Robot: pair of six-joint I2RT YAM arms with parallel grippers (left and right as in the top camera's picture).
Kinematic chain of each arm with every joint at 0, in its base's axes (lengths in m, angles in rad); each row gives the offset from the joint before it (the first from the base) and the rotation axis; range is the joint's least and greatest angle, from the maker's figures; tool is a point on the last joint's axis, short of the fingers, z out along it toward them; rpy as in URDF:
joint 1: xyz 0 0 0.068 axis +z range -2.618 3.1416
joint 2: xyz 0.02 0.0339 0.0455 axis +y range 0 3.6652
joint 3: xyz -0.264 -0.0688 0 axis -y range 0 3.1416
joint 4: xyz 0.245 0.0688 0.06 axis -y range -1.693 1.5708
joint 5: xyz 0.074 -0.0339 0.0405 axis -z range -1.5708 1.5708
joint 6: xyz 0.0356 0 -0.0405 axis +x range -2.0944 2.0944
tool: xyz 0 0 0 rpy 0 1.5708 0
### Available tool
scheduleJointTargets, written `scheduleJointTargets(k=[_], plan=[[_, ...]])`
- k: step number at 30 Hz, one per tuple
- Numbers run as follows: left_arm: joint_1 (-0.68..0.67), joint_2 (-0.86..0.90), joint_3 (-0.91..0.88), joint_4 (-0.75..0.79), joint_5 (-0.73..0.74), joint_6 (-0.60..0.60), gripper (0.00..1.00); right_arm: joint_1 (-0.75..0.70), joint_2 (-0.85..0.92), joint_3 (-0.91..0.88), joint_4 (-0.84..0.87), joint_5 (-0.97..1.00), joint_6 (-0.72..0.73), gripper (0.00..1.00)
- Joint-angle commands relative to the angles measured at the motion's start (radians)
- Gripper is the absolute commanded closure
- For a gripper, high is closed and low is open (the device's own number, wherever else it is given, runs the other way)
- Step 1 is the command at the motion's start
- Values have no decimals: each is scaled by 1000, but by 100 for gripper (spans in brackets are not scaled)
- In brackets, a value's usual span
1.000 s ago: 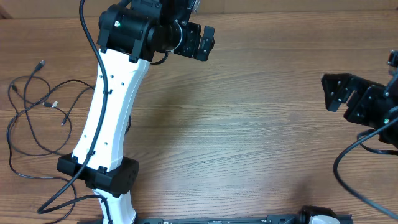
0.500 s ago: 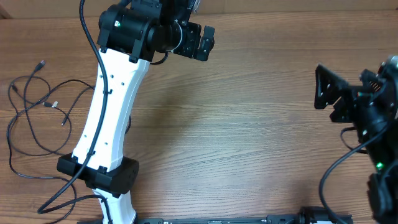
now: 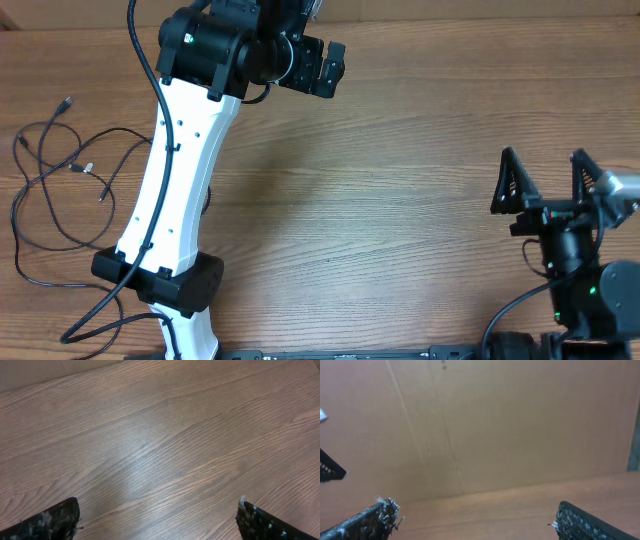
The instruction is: Untangle cables
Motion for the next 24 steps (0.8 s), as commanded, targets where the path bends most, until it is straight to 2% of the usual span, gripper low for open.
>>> scheduleJointTargets(k=[1,15,24], plan=[[-6,9,0,3,8,16,0,24,-99,-128,97,64,-3,0],[-6,9,0,3,8,16,0,27,-314,-459,378,67,-3,0],[-6,9,0,3,8,16,0,27,-403,-584,437,102,-3,0]])
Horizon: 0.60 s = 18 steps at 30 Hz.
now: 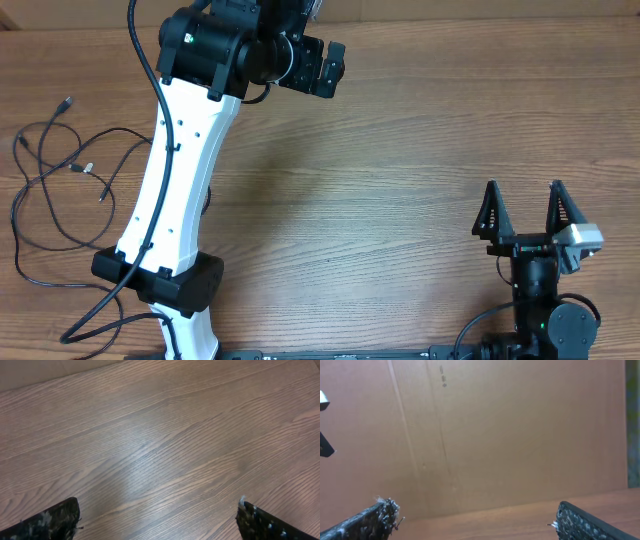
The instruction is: Untangle cables
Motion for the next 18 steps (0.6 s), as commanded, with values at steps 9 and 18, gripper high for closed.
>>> scheduleJointTargets(k=[9,18], plan=[[-6,9,0,4,8,16,0,6,-84,-129,50,39,0,0],[-6,9,0,4,8,16,0,6,-84,-163,-112,18,8,0]])
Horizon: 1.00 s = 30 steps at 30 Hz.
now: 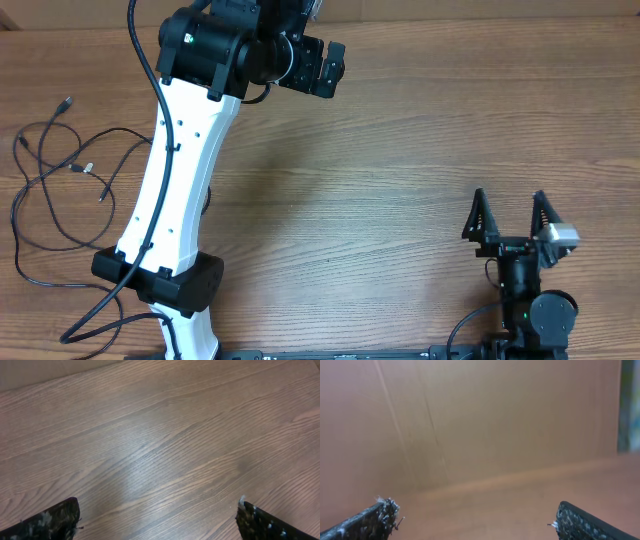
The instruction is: Untangle cables
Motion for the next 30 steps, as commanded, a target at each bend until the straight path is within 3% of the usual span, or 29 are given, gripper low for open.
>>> scheduleJointTargets(k=[1,3,30], plan=[[-6,9,0,3,7,16,0,6,-10,-11,-97,-14,5,0],[-6,9,0,4,7,16,0,6,-9,-11,-158,-27,5,0],[-6,10,0,3,0,17,0,5,-9,-10,-159,-34,5,0]])
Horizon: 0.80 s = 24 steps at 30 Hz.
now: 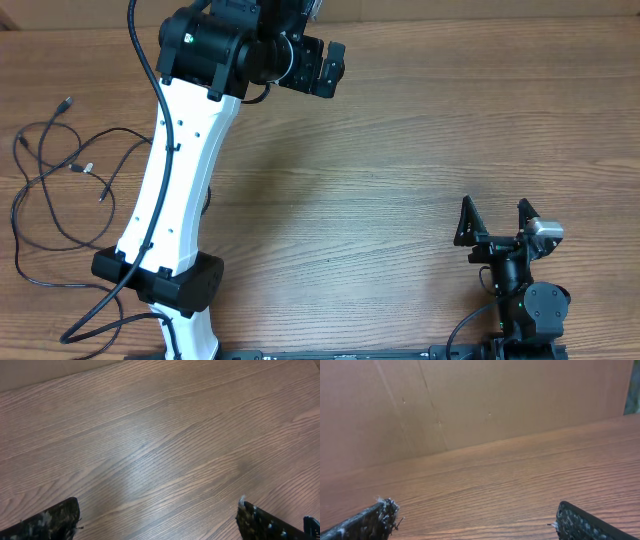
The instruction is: Untangle cables
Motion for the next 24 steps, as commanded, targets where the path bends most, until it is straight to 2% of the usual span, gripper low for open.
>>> scheduleJointTargets(k=[1,7,11,16,17,24], plan=[[-6,10,0,3,-11,17,0,5,-8,-10,5,0,4,0],[1,-44,-14,5,-60,21,0,5,-8,-10,5,0,4,0],[29,-193,-175,148,-67,66,0,5,-8,-10,5,0,4,0],[113,-460,-547,403,-61,102,0,5,-8,-10,5,0,4,0],[154,-555,-682,490,-46,102,0,5,-8,-10,5,0,4,0],[310,-940,-1252,891,1,134,0,5,-8,-10,5,0,4,0]])
